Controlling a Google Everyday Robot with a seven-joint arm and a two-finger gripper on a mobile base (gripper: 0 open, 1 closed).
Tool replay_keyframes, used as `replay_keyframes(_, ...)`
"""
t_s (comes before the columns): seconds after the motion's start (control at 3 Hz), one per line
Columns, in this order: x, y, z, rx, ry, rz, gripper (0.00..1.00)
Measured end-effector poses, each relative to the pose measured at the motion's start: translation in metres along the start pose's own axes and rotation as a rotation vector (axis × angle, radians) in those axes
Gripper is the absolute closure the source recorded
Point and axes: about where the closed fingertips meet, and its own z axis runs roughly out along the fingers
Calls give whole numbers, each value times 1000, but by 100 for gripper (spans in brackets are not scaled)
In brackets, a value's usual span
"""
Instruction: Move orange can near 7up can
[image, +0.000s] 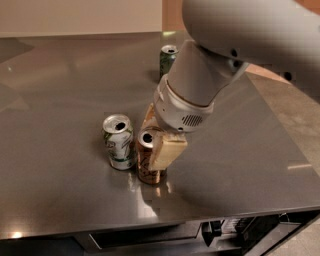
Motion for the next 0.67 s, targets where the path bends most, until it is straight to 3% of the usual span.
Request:
replay_keyframes(0.33, -1, 0, -1, 3, 1, -3, 0)
replay_keyframes(0.67, -1, 0, -1, 3, 1, -3, 0)
